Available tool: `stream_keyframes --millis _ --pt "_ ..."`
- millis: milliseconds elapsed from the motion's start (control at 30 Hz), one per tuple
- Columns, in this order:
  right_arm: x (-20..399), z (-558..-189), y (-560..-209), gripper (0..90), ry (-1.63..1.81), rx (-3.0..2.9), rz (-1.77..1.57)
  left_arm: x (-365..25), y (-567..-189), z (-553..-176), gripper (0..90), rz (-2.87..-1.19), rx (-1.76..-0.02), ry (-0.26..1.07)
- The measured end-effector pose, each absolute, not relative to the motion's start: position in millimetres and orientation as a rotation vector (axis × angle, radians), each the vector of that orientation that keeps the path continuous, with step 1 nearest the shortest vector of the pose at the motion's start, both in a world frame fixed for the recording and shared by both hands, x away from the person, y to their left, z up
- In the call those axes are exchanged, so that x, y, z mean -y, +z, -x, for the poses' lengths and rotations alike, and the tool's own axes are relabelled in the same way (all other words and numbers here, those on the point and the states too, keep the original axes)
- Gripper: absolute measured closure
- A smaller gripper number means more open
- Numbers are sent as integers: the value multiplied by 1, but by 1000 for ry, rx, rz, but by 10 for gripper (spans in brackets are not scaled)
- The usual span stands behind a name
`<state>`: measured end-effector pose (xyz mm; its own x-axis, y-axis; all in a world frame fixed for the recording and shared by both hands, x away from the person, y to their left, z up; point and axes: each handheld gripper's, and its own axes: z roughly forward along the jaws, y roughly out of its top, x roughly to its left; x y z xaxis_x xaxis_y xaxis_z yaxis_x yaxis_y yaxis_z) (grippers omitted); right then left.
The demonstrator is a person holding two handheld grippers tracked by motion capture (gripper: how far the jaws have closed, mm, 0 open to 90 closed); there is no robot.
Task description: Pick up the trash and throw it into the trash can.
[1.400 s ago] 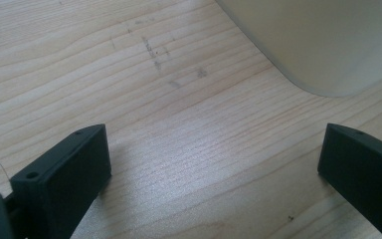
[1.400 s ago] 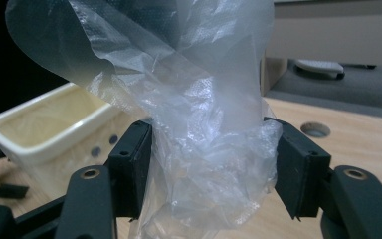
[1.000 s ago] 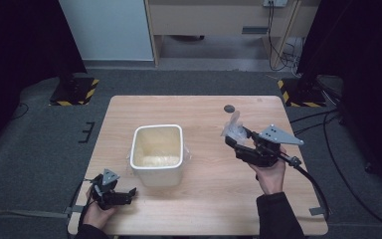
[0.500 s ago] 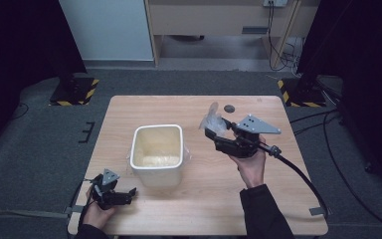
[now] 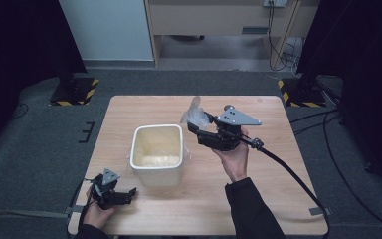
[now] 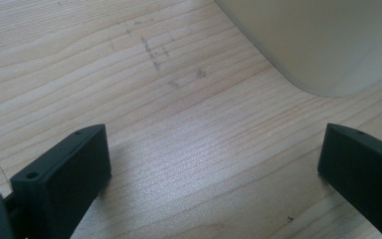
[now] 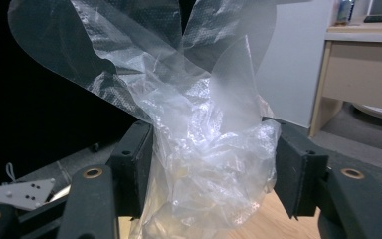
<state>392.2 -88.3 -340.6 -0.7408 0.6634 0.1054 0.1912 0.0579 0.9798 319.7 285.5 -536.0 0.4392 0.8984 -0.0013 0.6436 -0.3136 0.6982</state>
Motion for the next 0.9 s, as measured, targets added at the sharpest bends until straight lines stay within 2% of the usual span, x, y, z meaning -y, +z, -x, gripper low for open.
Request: stream_keyframes --millis 400,900 --pt "43 -396 -350 416 1740 -2028 -803 -285 -536 -320 0 -2067 -1286 521" --pt "1 -404 -402 403 1655 -2177 -840 -285 -536 -320 0 -2068 -1283 520"
